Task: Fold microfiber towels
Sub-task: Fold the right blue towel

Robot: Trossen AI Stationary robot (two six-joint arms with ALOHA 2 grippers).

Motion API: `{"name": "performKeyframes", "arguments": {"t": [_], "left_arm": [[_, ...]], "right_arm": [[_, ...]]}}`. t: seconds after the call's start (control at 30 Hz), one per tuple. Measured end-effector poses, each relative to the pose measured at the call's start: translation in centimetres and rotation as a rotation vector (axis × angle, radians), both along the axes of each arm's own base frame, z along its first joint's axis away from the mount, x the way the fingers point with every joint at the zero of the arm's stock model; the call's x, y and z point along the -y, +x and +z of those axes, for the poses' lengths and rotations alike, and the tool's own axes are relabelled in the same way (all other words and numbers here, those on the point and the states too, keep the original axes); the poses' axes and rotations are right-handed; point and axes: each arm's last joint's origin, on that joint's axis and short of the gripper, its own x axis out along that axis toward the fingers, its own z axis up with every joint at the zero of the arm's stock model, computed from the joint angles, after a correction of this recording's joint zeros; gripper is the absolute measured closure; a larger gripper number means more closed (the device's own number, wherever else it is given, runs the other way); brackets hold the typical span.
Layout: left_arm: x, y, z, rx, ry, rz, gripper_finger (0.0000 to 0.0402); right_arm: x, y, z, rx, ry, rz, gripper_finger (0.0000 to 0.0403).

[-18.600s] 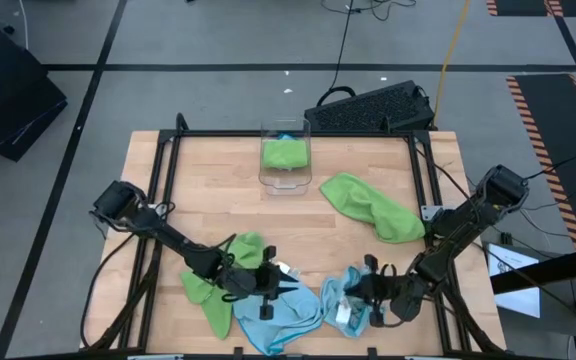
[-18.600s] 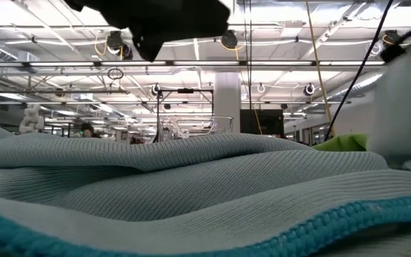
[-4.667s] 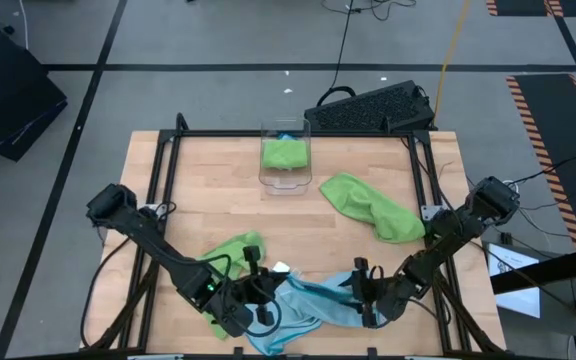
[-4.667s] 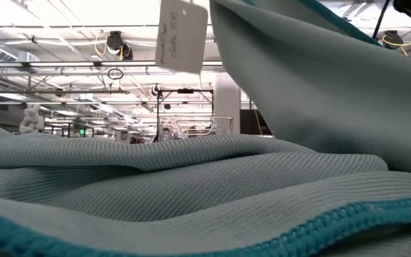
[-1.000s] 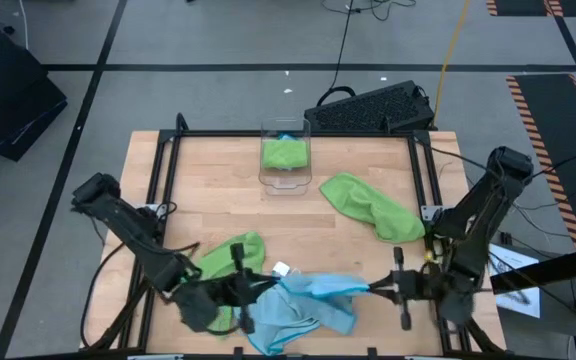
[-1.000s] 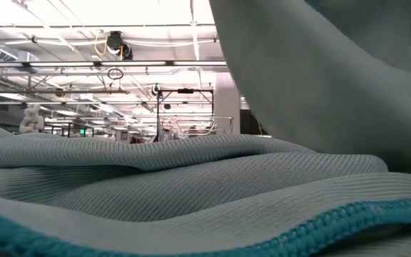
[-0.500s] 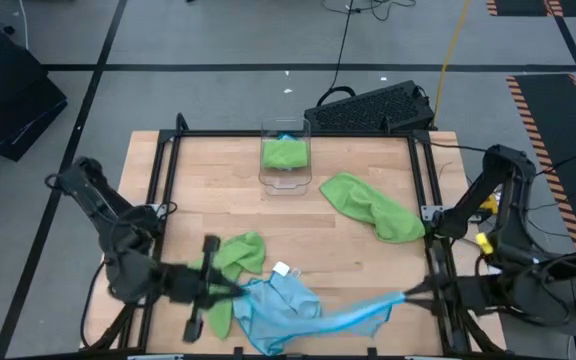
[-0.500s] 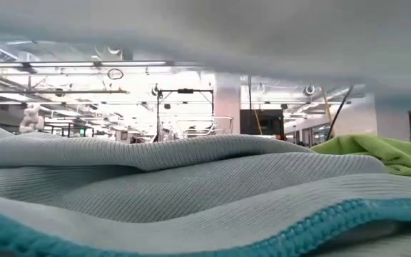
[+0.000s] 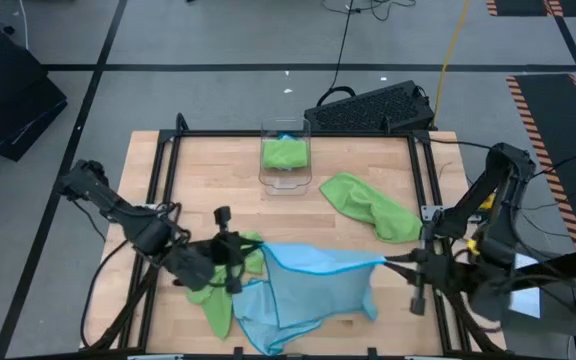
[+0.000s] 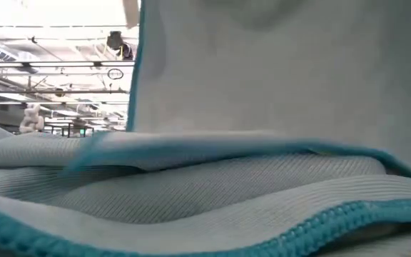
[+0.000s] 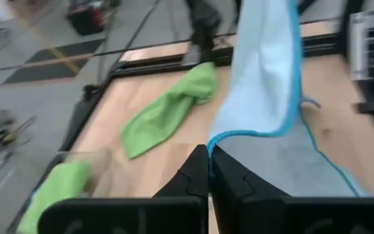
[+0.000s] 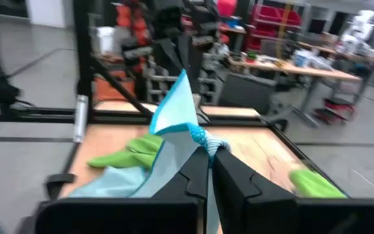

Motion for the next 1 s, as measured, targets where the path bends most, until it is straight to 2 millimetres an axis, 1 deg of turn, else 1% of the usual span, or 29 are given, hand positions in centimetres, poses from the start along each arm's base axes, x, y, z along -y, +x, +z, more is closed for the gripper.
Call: {"name": "performKeyframes", "arguments": {"t": [0.1, 0.2, 0.33, 0.43, 0.5, 0.57, 0.6, 0.67, 0.73, 0.8, 0.87, 1.0], "left_arm": [[-1.0, 1.1, -1.4, -0.052, 0.040, 0.108, 0.0393], [-2.1, 2.4, -3.3, -0.131, 0.087, 0.208, 0.0393], [-3.7, 4.1, -5.3, -0.216, 0.128, 0.282, 0.0397], [-5.1, 5.2, -6.3, -0.271, 0.173, 0.317, 0.0391], [-6.4, 5.8, -6.7, -0.291, 0.190, 0.354, 0.0391], [-7.9, 6.0, -6.7, -0.312, 0.188, 0.398, 0.0396], [-8.4, 6.1, -6.8, -0.317, 0.183, 0.414, 0.0397], [-9.0, 6.0, -6.6, -0.321, 0.168, 0.426, 0.0396], [-9.1, 5.6, -6.1, -0.320, 0.156, 0.413, 0.0392], [-9.1, 5.2, -5.4, -0.319, 0.137, 0.372, 0.0393], [-8.9, 5.1, -5.3, -0.342, 0.101, 0.310, 0.0397], [-8.1, 4.8, -5.1, -0.376, 0.064, 0.204, 0.0393]], "right_arm": [[1.0, 0.7, -2.0, -0.021, -0.014, -0.049, 0.0397], [2.7, 1.1, -4.2, -0.058, 0.021, -0.070, 0.0397], [5.7, 0.7, -6.7, -0.102, 0.115, -0.083, 0.0397], [7.8, 0.1, -7.8, -0.105, 0.173, -0.107, 0.0397], [9.2, -0.3, -7.7, -0.081, 0.190, -0.140, 0.0397], [10.4, -0.8, -6.9, -0.046, 0.210, -0.156, 0.0397], [10.8, -1.0, -6.4, -0.037, 0.229, -0.139, 0.0397], [11.2, -1.6, -5.3, -0.040, 0.278, -0.041, 0.0397], [11.6, -2.3, -4.3, -0.047, 0.331, 0.063, 0.0397], [12.0, -2.9, -3.7, -0.062, 0.357, 0.110, 0.0397], [12.4, -3.2, -3.6, -0.081, 0.342, 0.090, 0.0397], [13.4, -3.8, -4.3, -0.129, 0.299, -0.011, 0.0397]]}}
